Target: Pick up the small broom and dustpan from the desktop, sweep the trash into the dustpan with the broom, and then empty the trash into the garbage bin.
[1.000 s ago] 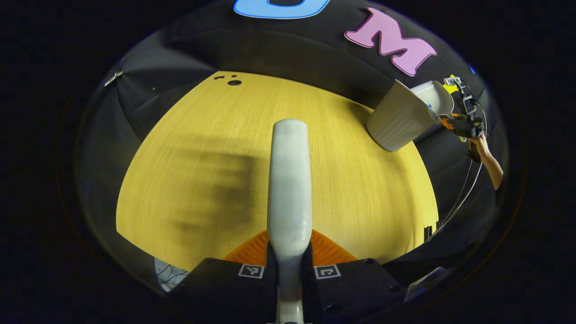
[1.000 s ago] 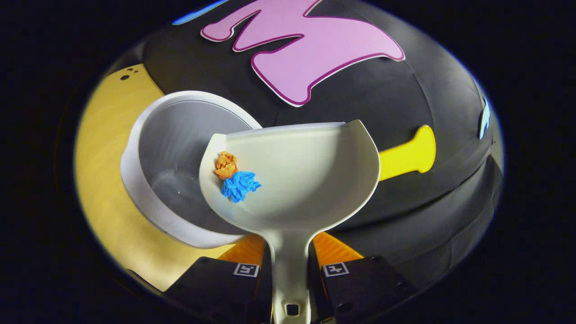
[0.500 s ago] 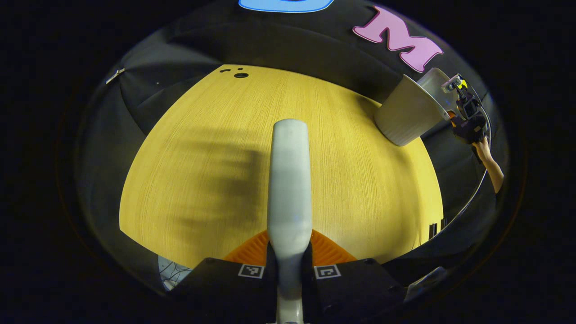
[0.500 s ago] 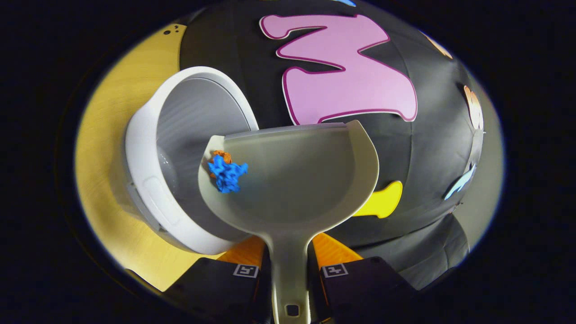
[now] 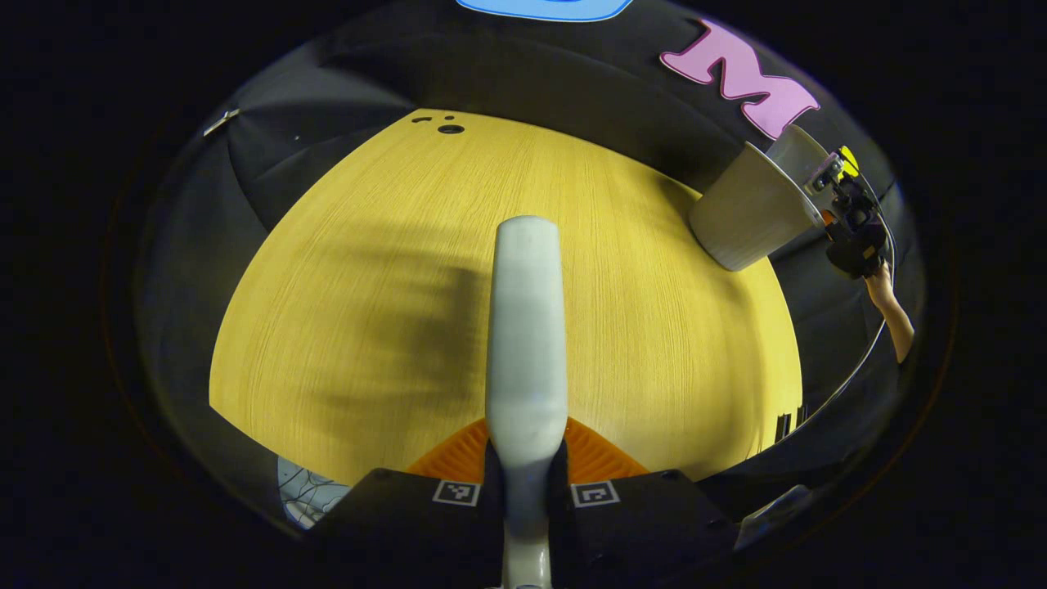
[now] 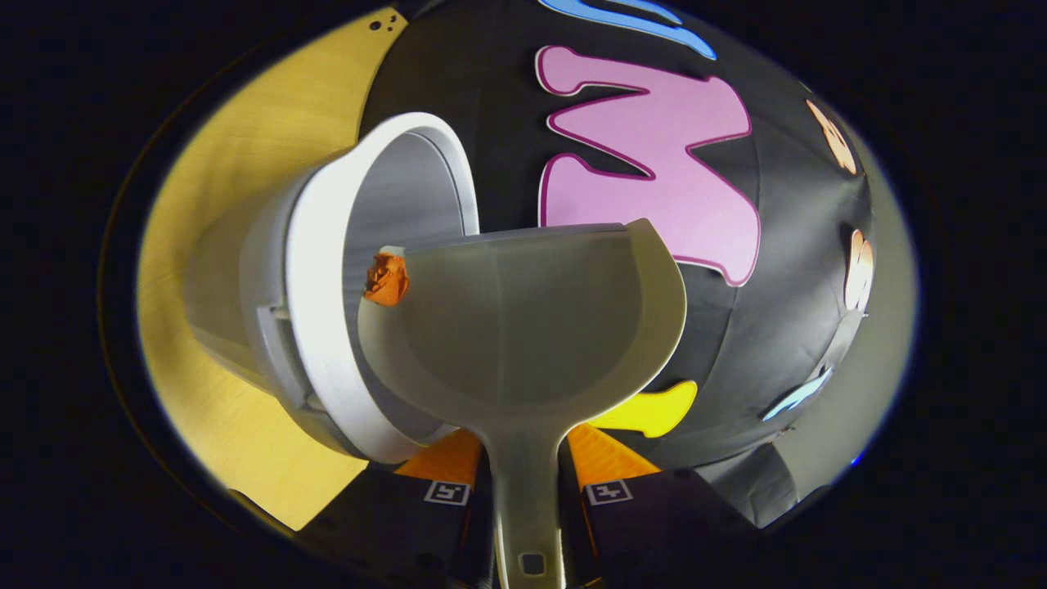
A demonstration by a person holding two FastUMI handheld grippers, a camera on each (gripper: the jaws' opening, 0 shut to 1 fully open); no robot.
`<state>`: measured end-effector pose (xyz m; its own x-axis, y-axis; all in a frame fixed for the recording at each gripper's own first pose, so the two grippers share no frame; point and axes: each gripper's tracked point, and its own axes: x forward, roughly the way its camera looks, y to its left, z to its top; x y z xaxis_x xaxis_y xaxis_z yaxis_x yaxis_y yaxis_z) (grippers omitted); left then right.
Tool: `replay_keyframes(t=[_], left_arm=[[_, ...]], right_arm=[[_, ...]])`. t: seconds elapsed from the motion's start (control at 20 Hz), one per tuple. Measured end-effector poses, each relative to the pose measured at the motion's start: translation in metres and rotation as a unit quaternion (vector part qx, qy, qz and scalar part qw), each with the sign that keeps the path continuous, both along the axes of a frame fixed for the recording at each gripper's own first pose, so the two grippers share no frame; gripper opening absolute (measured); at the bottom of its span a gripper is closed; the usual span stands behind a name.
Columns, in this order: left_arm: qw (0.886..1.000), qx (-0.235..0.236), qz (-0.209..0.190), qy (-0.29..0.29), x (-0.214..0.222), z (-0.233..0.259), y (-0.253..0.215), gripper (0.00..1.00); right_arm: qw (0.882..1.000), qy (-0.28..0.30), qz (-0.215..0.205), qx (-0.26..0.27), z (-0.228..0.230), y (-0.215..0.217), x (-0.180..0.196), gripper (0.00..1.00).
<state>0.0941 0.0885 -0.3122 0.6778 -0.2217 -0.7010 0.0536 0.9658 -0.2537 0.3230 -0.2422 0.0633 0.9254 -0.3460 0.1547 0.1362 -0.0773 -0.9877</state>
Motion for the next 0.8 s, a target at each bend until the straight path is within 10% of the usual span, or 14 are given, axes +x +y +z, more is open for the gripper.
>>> replay_keyframes(t=[0.35,0.8], left_arm=[[1.000,0.016,-0.001,-0.005,-0.002,-0.005,0.005,0.27],[0.999,0.043,0.009,-0.003,-0.005,-0.021,0.017,0.26]], right_arm=[[0.993,0.017,-0.039,0.108,-0.009,-0.016,-0.005,0.36],[0.954,-0.016,-0.043,0.295,0.013,-0.007,-0.039,0.34]])
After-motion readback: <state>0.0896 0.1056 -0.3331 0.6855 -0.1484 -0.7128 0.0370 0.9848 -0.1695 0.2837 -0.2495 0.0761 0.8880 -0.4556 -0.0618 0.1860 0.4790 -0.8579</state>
